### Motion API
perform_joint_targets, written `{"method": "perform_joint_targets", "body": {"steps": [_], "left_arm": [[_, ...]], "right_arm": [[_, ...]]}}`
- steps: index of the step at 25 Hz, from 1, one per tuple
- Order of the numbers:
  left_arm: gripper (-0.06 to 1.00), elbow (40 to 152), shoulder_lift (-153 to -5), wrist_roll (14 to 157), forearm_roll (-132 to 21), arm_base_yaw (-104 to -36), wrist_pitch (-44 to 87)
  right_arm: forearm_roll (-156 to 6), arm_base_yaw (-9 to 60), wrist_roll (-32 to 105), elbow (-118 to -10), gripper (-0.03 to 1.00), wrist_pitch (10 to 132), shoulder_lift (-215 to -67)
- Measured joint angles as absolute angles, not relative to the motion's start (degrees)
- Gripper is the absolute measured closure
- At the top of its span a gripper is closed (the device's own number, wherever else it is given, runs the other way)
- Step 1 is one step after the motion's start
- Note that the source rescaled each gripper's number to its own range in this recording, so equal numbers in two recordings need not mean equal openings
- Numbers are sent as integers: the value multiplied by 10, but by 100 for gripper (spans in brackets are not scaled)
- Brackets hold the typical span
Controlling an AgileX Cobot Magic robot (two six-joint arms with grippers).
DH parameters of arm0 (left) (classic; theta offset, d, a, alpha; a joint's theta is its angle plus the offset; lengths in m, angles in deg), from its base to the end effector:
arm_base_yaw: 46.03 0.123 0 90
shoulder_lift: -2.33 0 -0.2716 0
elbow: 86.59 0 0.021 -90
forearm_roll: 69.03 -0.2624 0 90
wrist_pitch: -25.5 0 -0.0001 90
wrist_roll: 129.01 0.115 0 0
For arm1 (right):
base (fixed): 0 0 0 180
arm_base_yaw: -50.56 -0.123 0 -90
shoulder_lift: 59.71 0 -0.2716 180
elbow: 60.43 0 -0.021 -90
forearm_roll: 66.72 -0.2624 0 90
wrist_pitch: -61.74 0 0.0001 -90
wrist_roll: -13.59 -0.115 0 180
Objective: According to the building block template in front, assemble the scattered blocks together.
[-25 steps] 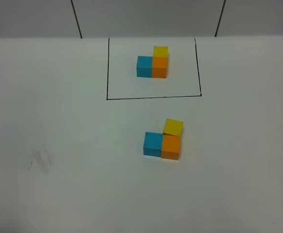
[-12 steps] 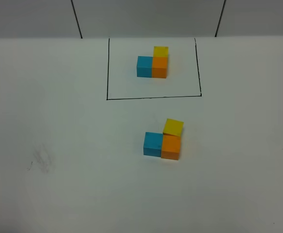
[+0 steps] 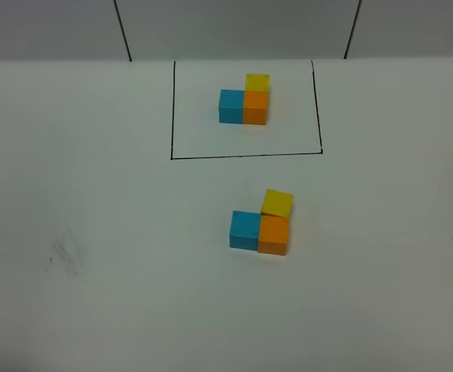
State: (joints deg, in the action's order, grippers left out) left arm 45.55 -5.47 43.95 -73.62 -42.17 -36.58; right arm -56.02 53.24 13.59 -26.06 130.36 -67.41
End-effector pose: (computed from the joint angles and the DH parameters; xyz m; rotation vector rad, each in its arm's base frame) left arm 0.0367 0.0106 0.2719 -0.2003 2.0431 0.0615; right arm -0.0037 -0.0197 0.3288 0.0954 1.9256 -0.2446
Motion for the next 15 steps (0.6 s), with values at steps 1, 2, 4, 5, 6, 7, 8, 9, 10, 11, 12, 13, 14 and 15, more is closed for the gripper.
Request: {"method": "perform_joint_targets", "body": {"steps": [1, 2, 4, 5, 6, 7, 8, 9, 10, 11, 12, 13, 14, 15], "left_arm": [[40, 456, -55, 440, -736, -422, -366], [40, 456, -55, 440, -736, -422, -366], [40, 456, -55, 440, -736, -422, -366], [40, 456, -55, 440, -736, -422, -366], [40, 456, -55, 440, -736, -422, -366], [40, 456, -55, 440, -736, -422, -366], [40, 456, -55, 440, -736, -422, -366], [40, 456, -55, 440, -736, -422, -366], [40, 456, -55, 440, -736, -422, -366], [40, 456, -55, 440, -736, -422, -366], [40, 456, -55, 440, -736, -422, -366], [40, 456, -55, 440, -736, -422, -366], [40, 456, -55, 440, -736, -422, -366], [40, 456, -55, 440, -736, -422, -366]], "right_arm": [[-561, 532, 132, -243, 18, 1301, -674], [-562, 532, 128, -226, 18, 1298, -674], [-562, 532, 125, -195, 18, 1288, -674], [-562, 532, 123, -180, 18, 1284, -674], [-564, 532, 122, -165, 18, 1281, -674], [-567, 532, 122, -153, 18, 1276, -674], [-574, 532, 122, -144, 18, 1274, -674], [-582, 532, 123, -139, 18, 1267, -674], [-587, 532, 123, -136, 18, 1258, -674], [-589, 532, 123, -132, 18, 1250, -674], [-590, 532, 123, -127, 18, 1243, -674], [-591, 532, 123, -124, 18, 1239, -674], [-591, 532, 124, -124, 18, 1236, -674], [-591, 532, 124, -124, 18, 1234, -674]]}}
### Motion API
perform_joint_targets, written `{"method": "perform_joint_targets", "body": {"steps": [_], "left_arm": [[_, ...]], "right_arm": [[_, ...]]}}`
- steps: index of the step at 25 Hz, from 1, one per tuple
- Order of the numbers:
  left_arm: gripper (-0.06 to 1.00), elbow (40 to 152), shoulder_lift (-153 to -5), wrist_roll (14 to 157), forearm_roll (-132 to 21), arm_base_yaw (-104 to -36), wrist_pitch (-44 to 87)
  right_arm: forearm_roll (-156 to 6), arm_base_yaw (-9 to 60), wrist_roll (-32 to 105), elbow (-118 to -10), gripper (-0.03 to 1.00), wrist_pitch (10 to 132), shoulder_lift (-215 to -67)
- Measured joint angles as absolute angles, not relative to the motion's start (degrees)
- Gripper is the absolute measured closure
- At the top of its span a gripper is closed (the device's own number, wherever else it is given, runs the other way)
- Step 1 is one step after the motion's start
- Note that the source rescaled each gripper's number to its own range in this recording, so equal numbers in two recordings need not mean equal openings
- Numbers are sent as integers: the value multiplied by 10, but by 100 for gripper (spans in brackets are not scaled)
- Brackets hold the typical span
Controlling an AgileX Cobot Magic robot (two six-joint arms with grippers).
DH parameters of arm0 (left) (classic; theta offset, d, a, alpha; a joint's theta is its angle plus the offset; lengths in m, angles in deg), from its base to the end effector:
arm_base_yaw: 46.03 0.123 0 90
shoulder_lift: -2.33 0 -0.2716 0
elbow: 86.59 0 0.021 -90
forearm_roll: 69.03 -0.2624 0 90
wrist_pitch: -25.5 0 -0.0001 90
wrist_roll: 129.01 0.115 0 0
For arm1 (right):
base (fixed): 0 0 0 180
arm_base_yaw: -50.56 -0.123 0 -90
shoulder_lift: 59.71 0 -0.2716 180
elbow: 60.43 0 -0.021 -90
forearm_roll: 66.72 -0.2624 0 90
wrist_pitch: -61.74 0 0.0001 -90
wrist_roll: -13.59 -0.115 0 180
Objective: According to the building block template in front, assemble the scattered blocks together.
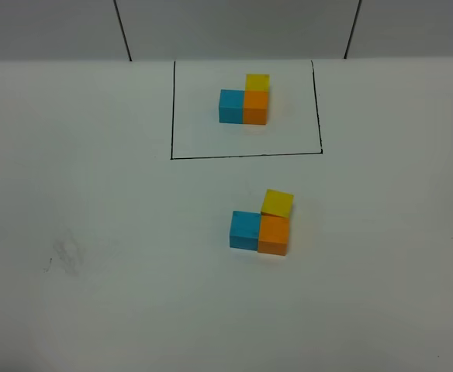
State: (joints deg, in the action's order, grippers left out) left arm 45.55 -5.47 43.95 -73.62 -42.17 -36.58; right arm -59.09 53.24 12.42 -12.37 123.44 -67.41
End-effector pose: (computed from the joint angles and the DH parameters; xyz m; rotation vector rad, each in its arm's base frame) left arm 0.0367 0.0106 0.2719 -0.2003 2.0431 0.0615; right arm 0.0368 -0.0152 0.2720 0.0770 2.0459 -0.1759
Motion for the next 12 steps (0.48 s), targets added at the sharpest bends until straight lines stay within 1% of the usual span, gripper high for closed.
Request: {"method": "perform_joint_targets", "body": {"steps": [12], "left_arm": [[41, 456, -55, 440, -736, -422, -366]], "right_arm": [[-591, 533, 124, -123, 18, 1231, -674]]}}
